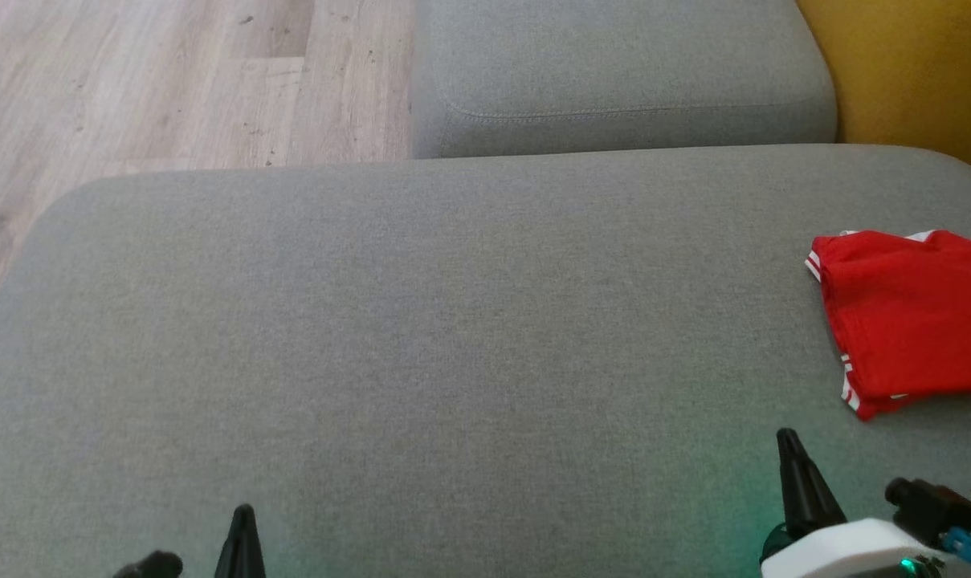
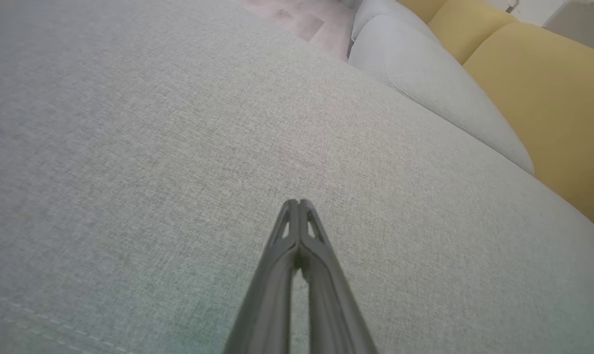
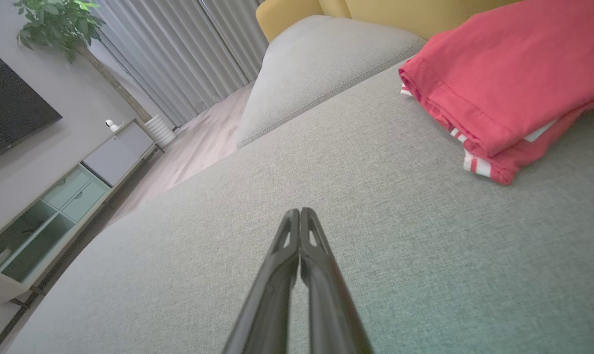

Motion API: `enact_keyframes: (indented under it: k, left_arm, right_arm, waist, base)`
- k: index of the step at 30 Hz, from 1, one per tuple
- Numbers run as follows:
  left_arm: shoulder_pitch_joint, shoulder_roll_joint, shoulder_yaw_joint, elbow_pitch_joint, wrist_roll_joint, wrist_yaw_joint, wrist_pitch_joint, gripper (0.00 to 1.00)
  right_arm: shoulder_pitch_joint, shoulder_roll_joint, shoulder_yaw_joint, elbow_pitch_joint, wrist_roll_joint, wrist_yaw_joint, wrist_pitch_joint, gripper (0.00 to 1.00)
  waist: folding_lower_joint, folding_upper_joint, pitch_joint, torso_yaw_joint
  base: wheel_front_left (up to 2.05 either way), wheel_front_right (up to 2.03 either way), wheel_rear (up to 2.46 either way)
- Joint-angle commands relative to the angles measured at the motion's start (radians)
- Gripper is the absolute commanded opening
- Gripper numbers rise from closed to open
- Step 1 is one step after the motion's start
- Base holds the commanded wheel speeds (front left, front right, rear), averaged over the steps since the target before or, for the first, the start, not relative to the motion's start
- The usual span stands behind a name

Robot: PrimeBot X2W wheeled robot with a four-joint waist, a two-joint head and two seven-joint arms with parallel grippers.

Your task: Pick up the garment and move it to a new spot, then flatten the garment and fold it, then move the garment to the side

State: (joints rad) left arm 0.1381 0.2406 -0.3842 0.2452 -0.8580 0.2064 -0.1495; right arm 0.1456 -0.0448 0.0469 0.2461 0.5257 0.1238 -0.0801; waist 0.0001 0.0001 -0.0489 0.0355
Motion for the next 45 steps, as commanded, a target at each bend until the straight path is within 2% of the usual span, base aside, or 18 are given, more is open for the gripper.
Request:
enact_keyframes:
  k: [1,45]
  left_arm:
    - [-0.057,0.000,0.030,-0.026,-0.018,-0.009,0.003,0.00]
    - [-0.143,-0.084,0.241,-0.015,-0.360,-0.160,0.119,0.00]
  right_arm:
    - [-0.059,-0.016,-0.005,-0.028,0.028,0.002,0.002,0.00]
    - [-0.146,-0.027,-0.055,-0.017,0.532,0.004,0.072,0.00]
  waist:
    - [0.0000,-0.0001,0.001,0.000]
    - [-0.0001,-0.0001,0.024,-0.017]
  base:
    - [0.00,0.00,0.00]
    - [0.00,0.00,0.00]
